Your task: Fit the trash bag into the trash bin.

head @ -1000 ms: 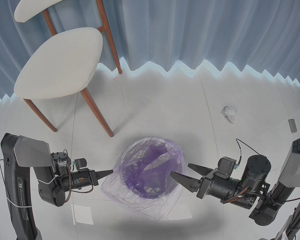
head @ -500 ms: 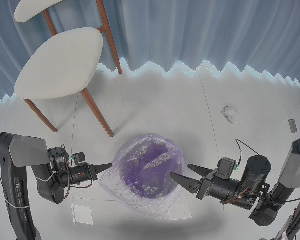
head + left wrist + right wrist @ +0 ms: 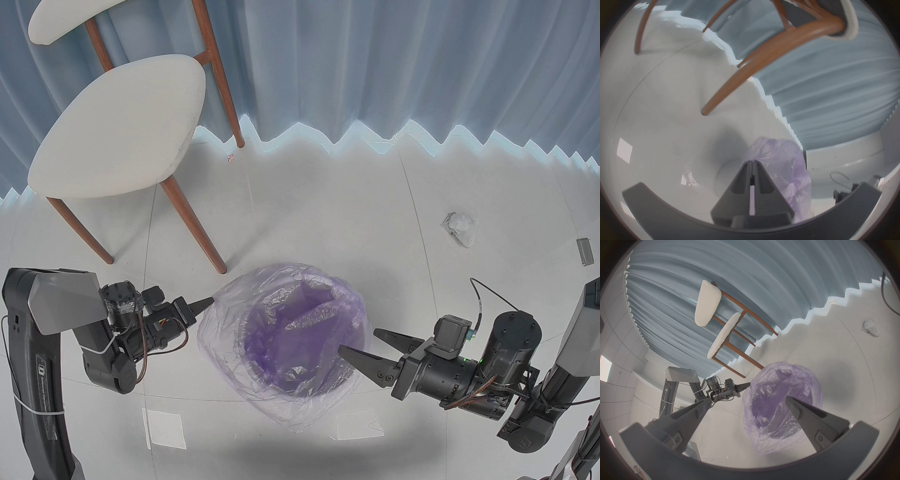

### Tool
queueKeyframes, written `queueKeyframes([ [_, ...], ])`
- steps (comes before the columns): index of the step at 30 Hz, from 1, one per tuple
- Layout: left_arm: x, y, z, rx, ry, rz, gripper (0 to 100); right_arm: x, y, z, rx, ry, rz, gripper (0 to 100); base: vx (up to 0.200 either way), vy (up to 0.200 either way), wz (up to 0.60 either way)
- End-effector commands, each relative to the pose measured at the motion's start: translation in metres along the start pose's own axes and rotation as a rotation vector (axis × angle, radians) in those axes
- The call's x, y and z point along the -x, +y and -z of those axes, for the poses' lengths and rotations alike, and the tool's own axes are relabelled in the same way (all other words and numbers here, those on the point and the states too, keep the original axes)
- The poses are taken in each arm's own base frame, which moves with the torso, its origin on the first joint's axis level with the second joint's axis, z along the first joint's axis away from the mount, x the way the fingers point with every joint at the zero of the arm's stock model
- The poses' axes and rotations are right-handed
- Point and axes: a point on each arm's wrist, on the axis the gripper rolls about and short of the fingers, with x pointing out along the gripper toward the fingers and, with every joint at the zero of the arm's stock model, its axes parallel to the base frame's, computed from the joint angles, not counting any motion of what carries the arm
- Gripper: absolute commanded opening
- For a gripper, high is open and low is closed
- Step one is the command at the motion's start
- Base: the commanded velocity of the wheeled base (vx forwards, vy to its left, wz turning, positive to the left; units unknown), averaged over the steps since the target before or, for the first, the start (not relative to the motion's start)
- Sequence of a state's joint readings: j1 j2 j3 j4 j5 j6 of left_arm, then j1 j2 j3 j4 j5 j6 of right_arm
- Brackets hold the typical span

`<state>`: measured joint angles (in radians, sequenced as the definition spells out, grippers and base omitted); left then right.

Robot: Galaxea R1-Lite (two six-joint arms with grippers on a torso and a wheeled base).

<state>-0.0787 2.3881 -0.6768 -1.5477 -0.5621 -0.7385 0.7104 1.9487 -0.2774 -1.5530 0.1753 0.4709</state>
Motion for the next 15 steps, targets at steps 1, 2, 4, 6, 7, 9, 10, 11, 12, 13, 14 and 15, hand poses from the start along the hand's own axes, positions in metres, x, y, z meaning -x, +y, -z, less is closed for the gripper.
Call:
queueKeyframes([
  [1, -0.018, 0.010, -0.003, 0.069, -0.087, -0.047, 0, 0.000, 0.000, -0.002, 0.003, -0.019, 0.001, 100, 0.000, 0.000, 0.00],
  [2, -0.021, 0.013, -0.002, 0.075, -0.100, -0.060, 0, 0.000, 0.000, -0.002, 0.003, -0.020, 0.003, 100, 0.000, 0.000, 0.00],
  [4, -0.025, 0.018, 0.005, 0.076, -0.100, -0.078, 0, -0.001, 0.000, -0.001, 0.003, -0.019, 0.003, 100, 0.000, 0.000, 0.00],
  [6, -0.027, 0.018, 0.010, 0.081, -0.086, -0.081, 0, -0.001, 0.000, -0.001, 0.003, -0.019, 0.003, 100, 0.000, 0.000, 0.00],
  [7, -0.027, 0.018, 0.011, 0.084, -0.081, -0.082, 0, 0.000, 0.000, -0.002, 0.003, -0.020, 0.003, 100, 0.000, 0.000, 0.00],
  [9, -0.027, 0.018, 0.014, 0.088, -0.072, -0.080, 0, -0.001, 0.000, -0.001, 0.003, -0.019, 0.003, 100, 0.000, 0.000, 0.00],
  [10, -0.028, 0.017, 0.015, 0.089, -0.067, -0.080, 0, -0.001, 0.000, -0.001, 0.003, -0.019, 0.003, 100, 0.000, 0.000, 0.00],
  [11, -0.028, 0.018, 0.016, 0.090, -0.064, -0.081, 0, -0.001, 0.000, -0.001, 0.003, -0.019, 0.003, 100, 0.000, 0.000, 0.00],
  [12, -0.028, 0.018, 0.016, 0.090, -0.064, -0.081, 0, -0.001, 0.000, -0.001, 0.003, -0.019, 0.003, 100, 0.000, 0.000, 0.00],
  [13, -0.028, 0.018, 0.016, 0.090, -0.064, -0.081, 0, -0.001, 0.000, -0.001, 0.003, -0.019, 0.003, 100, 0.000, 0.000, 0.00],
  [14, -0.028, 0.025, 0.024, 0.096, -0.041, -0.098, 0, -0.001, 0.000, -0.001, 0.002, -0.017, 0.004, 100, 0.000, 0.000, 0.00],
  [15, -0.028, 0.027, 0.026, 0.098, -0.037, -0.102, 0, -0.001, 0.000, -0.001, 0.003, -0.019, 0.003, 100, 0.000, 0.000, 0.00],
])
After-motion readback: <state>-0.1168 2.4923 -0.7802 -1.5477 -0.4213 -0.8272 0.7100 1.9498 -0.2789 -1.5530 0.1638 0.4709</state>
